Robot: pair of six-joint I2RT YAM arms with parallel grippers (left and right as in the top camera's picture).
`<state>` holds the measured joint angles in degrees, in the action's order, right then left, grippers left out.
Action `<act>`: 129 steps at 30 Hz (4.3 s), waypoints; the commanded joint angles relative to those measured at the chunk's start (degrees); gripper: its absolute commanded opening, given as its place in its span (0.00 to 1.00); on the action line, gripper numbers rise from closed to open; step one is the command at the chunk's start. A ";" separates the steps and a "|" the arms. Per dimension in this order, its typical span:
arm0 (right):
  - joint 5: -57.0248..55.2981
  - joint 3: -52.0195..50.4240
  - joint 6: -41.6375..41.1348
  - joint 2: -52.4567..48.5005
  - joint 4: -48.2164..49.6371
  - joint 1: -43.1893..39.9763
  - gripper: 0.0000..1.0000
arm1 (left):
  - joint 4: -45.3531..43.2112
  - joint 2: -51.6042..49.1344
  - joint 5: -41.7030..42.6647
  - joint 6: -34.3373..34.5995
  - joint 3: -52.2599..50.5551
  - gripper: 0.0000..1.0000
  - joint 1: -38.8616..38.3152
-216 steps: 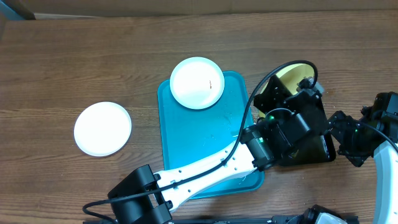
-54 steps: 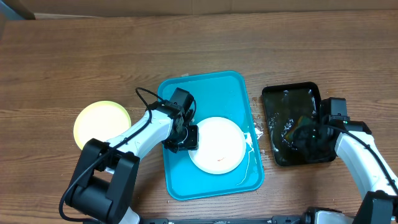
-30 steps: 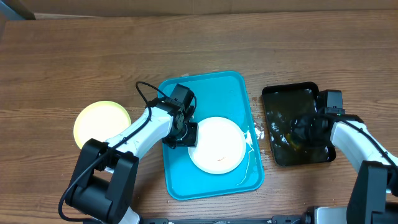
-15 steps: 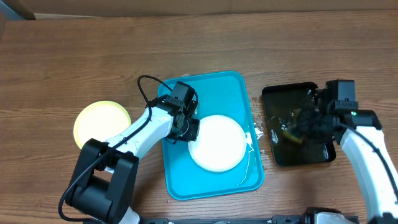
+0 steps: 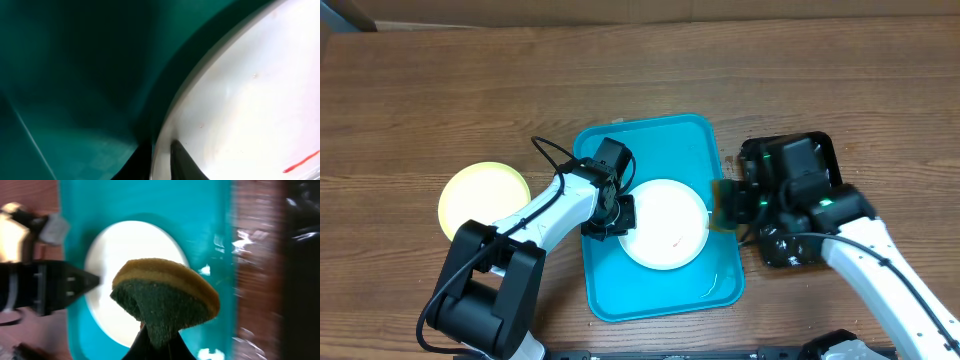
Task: Clean dirty plates on tray and stack at the side
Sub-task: 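Scrub the small white plate with the sponge in the right gripper, then return the sponge to the water and lift the white plate left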
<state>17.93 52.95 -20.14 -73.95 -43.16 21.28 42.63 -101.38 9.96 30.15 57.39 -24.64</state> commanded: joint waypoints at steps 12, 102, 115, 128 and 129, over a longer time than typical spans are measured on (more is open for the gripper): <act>-7.06 1.44 -22.12 -20.59 15.85 16.90 0.04 | -2.14 -0.85 -12.63 -4.87 0.85 0.04 0.24; -36.17 6.29 -11.08 -32.59 3.96 19.39 0.04 | -6.93 -1.05 -5.09 -4.37 -1.36 0.04 3.15; -47.71 11.72 -18.91 -31.47 -7.52 18.27 0.04 | -5.70 -1.05 -5.92 -5.68 -1.42 0.04 7.06; -29.03 18.62 -15.74 -16.24 -14.01 8.13 0.04 | -6.05 -1.03 -5.79 -12.22 -1.33 0.04 6.99; -27.08 18.62 -14.27 -15.65 -14.64 5.88 0.04 | -6.03 -1.03 -5.81 -12.22 -1.31 0.04 6.99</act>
<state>-14.70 69.89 -36.82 -92.66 -57.01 31.86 36.18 -101.10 9.78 20.97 56.82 -18.22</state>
